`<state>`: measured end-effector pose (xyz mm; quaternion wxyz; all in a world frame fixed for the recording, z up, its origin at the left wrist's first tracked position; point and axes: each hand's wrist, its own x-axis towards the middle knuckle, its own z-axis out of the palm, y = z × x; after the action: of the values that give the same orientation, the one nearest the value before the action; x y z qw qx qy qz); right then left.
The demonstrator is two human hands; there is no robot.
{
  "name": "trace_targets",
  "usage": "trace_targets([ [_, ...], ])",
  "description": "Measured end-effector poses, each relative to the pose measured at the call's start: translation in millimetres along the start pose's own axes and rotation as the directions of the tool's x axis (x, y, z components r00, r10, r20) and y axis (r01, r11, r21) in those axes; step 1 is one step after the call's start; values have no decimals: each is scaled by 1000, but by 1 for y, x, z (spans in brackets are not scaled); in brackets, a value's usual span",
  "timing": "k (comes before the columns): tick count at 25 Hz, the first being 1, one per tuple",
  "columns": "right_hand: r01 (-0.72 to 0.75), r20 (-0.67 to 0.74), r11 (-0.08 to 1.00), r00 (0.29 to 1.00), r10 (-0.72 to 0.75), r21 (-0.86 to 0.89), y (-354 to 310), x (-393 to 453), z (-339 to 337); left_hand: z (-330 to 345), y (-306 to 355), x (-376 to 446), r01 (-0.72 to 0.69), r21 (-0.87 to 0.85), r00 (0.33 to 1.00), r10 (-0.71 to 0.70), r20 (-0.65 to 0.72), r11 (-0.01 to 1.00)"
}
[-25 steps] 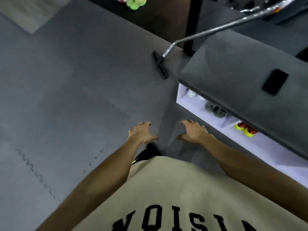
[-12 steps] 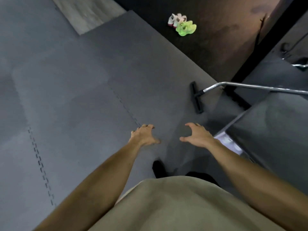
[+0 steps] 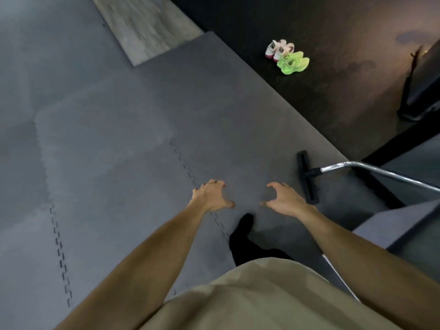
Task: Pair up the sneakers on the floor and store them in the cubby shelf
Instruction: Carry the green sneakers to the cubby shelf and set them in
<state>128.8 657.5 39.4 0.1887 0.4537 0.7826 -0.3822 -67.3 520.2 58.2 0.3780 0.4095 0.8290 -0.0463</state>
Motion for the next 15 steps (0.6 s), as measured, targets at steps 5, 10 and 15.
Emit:
trace_targets([
  [5, -14, 47, 1000, 999, 15, -20, -45, 94, -57, -80, -3, 84, 3, -19, 1000, -3, 11, 1000],
  [10, -31, 33, 999, 999, 32, -17, -88, 176, -126, -159, 0, 165, -9, -15, 1000, 9, 15, 1000],
  [15, -34, 1, 999, 999, 34, 20, -143, 286, -191, -257, -8, 279, -54, 22, 998, 53, 31, 998],
])
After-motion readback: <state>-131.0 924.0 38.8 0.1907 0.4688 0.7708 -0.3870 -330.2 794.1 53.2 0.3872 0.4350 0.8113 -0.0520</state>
